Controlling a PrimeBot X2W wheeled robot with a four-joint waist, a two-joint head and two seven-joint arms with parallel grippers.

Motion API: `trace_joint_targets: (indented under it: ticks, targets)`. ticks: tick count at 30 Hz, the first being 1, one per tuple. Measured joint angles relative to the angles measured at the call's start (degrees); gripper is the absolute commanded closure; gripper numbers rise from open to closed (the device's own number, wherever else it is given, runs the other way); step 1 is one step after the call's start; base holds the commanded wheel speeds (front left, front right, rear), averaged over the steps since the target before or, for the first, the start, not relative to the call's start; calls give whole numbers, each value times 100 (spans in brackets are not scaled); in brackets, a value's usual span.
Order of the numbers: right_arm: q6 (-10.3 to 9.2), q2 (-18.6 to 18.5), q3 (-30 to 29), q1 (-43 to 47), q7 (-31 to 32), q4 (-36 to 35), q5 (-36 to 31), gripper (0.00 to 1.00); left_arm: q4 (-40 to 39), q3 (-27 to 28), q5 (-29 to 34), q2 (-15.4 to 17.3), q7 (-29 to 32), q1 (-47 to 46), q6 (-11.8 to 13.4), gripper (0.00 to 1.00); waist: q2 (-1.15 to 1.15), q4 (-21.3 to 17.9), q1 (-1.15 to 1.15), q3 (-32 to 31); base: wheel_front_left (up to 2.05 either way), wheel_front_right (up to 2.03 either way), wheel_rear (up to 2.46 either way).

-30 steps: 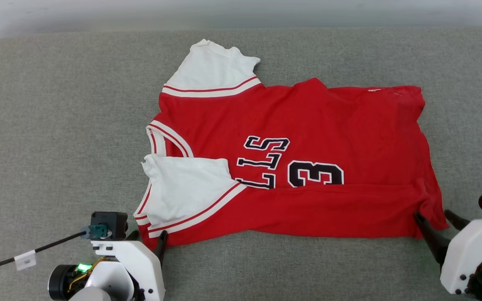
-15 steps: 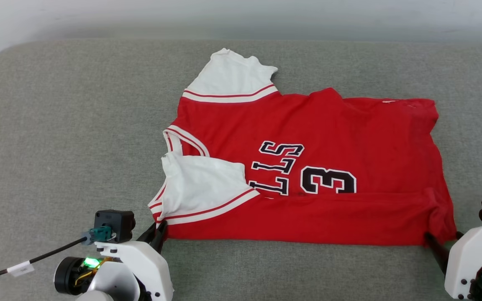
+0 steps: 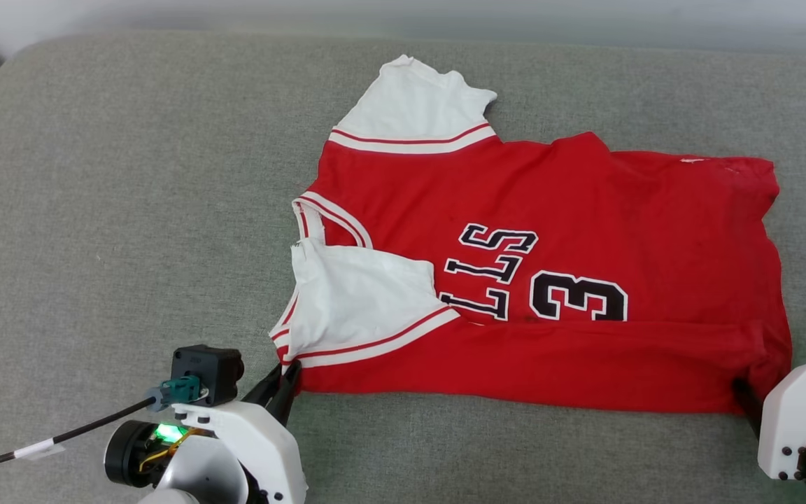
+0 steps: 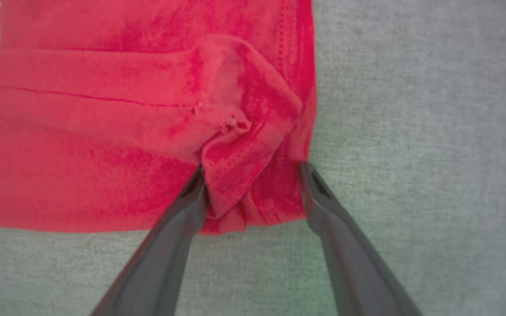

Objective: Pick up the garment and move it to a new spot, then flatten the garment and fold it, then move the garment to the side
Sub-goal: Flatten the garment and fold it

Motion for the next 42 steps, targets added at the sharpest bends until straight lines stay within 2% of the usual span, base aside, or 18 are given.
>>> trace_joint_targets:
  ticks: [3, 4, 6, 17, 21, 25, 28, 33, 36, 37, 38, 39, 42]
  targets:
    - [2, 9, -13, -46, 32, 67, -40, 0, 124, -22, -5, 13, 56, -1, -20, 100, 0, 7, 0, 43, 0, 0, 0]
    - [3, -1, -2, -68, 9, 104, -108, 15, 175, -21, -5, 31, 65, -2, -20, 100, 0, -5, 0, 50, 0, 0, 0]
    - [9, 44, -40, -113, -32, 199, -30, 100, 272, -32, -18, 56, 94, -1, -32, 100, 0, -32, 0, 41, 0, 0, 0]
    - [-2, -9, 53, 94, -48, 277, 571, 100, 591, -172, -13, 177, 174, 121, -79, 100, 0, -188, 1, -380, 0, 0, 0]
    - [-1, -199, 120, 463, 156, -15, 689, 100, 570, -229, 0, 285, 196, 294, -74, 100, 0, -232, 1, -610, 0, 0, 0]
    - [-1, -558, 245, 882, 400, -411, 578, 100, 444, -279, -15, 448, 231, 593, -53, 100, 0, -294, 1, -827, 0, 0, 0]
    - [-1, -589, 242, 1121, 632, -676, 705, 100, 320, -305, -41, 580, 278, 792, -18, 100, 0, -357, 1, -924, 0, 0, 0]
    - [-1, -655, 146, 1418, 903, -861, 756, 100, 254, -472, -97, 621, 401, 1018, -32, 100, 0, -395, 1, -954, 0, 0, 0]
    - [-1, -583, 111, 1443, 929, -804, 778, 100, 372, -542, -103, 553, 416, 1047, -67, 100, 0, -386, 1, -948, 0, 0, 0]
    - [-1, -564, 123, 1443, 901, -771, 767, 100, 421, -556, -103, 519, 396, 1046, -74, 97, 0, -382, 1, -945, 0, 0, 0]
    - [-1, -536, 130, 1441, 829, -736, 759, 51, 480, -572, -99, 491, 371, 1041, -93, 53, 0, -377, 1, -941, 0, 0, 0]
    - [-2, -500, 132, 1433, 769, -693, 751, 0, 539, -592, -96, 467, 357, 1031, -120, 0, 0, -372, 1, -944, 0, 0, 0]
    - [-4, -490, 199, 1410, 586, -617, 750, 0, 606, -578, -97, 321, 120, 960, -233, 0, 0, -349, 1, -971, 0, 0, 0]
